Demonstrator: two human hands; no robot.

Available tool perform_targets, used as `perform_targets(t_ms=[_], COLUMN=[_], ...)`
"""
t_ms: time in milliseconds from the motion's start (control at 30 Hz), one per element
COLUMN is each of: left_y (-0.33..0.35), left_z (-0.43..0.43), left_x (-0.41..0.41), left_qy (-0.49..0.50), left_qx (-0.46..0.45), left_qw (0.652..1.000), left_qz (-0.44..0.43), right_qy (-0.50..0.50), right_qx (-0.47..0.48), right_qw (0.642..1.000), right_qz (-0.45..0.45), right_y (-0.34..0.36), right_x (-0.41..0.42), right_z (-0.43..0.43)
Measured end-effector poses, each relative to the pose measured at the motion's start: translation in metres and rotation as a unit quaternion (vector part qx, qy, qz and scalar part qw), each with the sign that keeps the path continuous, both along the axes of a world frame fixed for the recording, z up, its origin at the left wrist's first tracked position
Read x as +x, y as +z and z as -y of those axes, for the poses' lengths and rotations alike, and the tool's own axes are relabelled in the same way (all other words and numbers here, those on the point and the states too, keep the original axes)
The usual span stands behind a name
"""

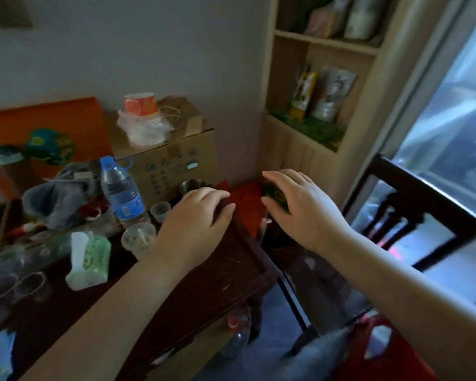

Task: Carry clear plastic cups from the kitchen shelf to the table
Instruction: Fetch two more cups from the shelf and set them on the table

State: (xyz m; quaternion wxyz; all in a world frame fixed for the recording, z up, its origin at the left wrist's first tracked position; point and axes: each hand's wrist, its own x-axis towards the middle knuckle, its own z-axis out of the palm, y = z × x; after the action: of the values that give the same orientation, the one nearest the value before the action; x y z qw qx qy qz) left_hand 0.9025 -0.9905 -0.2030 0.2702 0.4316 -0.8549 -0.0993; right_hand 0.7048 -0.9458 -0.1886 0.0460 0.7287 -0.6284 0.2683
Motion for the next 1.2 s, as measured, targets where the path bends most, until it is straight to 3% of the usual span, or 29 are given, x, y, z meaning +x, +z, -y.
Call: perform_targets(t_ms=[167, 367, 633, 967, 1200], left_y=[0.046, 0.081, 0.101, 0.142, 0.173], left_z=[-0.050, -0.123, -0.292, -0.564, -0.698], left_x=[-0.055, -0.138, -0.279, -0.422, -0.486], left_qy=[-0.114, -0.227, -0.369, -0.565, -0.668], left_qx=[-0.070, -0.087, -0.111, -0.144, -0.125], left_qw=[0.990, 0.970, 0.923, 0.809, 0.726], left_qz=[0.038, -0.006, -0.015, -0.075, -0.106], right_qy=[-0.098, -0.229, -0.378, -0.562, -0.664], right_qx=[-0.033, -0.053, -0.048, -0.070, -0.098], right_qw=[0.995, 0.971, 0.924, 0.820, 0.737], right_qz=[0.012, -0.029, -0.026, -0.082, -0.081], right_y=[0.051, 0.082, 0.103, 0.143, 0.162], right_x=[-0.037, -0.095, -0.173, -0.238, -0.246], right_z=[-0.092, -0.213, -0.422, -0.721, -0.857])
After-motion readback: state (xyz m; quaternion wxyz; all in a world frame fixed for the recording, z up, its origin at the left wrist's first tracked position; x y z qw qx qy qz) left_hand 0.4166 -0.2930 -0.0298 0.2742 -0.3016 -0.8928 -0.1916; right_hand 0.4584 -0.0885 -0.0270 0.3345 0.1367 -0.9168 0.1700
